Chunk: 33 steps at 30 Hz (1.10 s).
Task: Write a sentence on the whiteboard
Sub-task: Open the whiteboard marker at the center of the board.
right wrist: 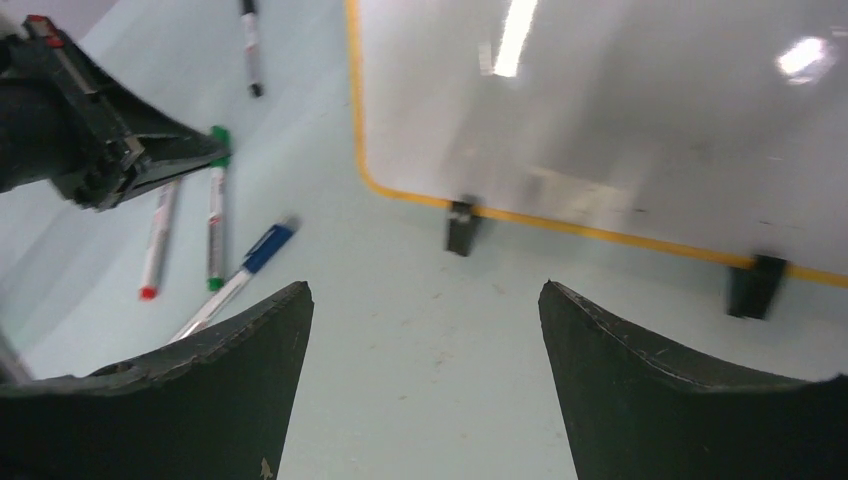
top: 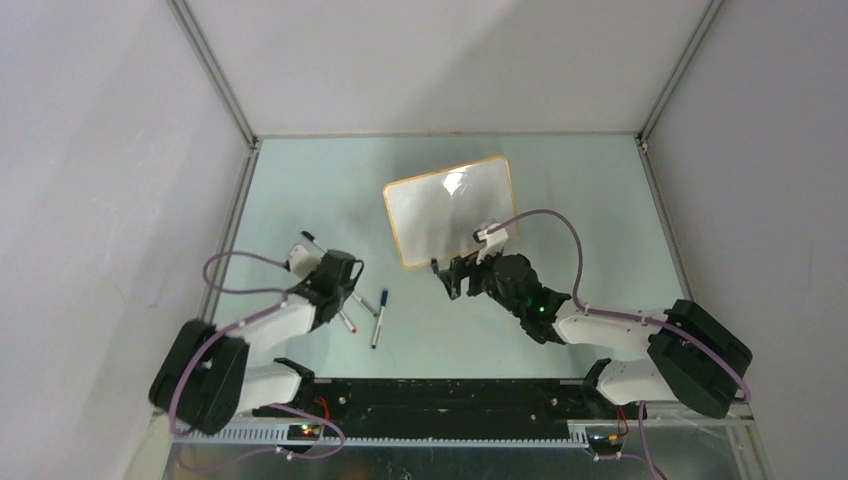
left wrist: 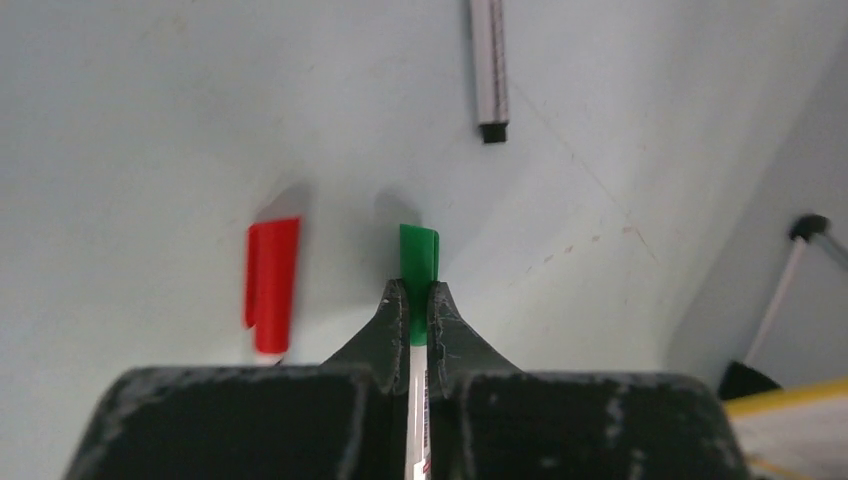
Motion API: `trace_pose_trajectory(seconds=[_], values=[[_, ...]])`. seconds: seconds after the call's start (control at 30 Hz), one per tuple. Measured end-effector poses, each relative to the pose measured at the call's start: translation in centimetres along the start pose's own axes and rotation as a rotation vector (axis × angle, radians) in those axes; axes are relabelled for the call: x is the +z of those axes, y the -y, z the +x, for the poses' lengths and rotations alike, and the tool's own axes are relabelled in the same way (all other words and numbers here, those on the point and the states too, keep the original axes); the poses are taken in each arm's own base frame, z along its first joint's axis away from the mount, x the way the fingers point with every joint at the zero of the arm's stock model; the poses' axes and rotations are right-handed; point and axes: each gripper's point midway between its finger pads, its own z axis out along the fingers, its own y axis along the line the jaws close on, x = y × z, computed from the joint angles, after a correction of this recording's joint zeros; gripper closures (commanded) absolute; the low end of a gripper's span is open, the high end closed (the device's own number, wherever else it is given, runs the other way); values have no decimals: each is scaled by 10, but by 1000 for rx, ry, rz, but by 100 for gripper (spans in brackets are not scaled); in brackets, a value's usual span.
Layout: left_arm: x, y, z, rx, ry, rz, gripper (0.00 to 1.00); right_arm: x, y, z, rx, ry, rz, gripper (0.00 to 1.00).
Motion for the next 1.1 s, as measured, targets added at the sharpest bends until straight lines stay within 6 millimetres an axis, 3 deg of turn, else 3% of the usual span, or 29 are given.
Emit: trace_pose_trajectory(seconds=[0.13, 0.27, 0.43, 0.7, 0.8, 0.97, 1.1], values=[[-12, -8, 7, -91, 9, 172, 100, 2, -33, 12, -16, -34, -133, 14], [-21, -2, 15, -150, -2, 322, 100, 2, -61, 23, -28, -67, -238, 14], [-49, 32, 5, -200, 12, 515, 100, 1, -82, 24, -25, -68, -322, 11], [-85, 63, -21, -343, 39, 677, 100, 3, -91, 15, 56, -36, -344, 15], [-90, 79, -13, -357, -24, 689, 100, 4, -90, 12, 88, -27, -327, 15], [-108, 119, 16, -331, -174, 745, 100, 8, -86, 2, 140, 19, -272, 20], [-126, 135, 28, -353, -229, 818, 100, 8, -83, -9, 161, 79, -248, 23]])
